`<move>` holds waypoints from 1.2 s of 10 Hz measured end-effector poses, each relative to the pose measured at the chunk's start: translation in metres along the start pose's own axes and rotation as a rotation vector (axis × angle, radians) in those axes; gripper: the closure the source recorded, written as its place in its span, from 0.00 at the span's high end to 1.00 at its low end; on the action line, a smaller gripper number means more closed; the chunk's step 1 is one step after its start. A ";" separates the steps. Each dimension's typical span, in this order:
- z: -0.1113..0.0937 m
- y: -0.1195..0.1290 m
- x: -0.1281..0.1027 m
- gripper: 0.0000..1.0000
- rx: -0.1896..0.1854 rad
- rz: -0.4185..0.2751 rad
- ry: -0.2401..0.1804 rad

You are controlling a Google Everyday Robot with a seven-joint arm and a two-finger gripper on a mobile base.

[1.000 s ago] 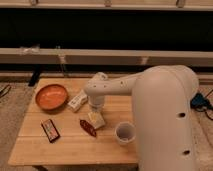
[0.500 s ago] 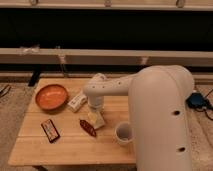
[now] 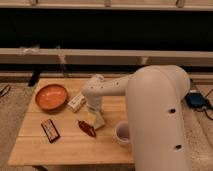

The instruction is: Place the white sponge in the ceramic bowl

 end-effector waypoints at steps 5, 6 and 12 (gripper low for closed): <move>0.003 0.006 -0.001 0.25 -0.025 -0.004 0.012; 0.003 0.006 -0.001 0.18 -0.028 -0.005 0.016; -0.043 -0.010 -0.014 0.16 0.054 -0.057 -0.017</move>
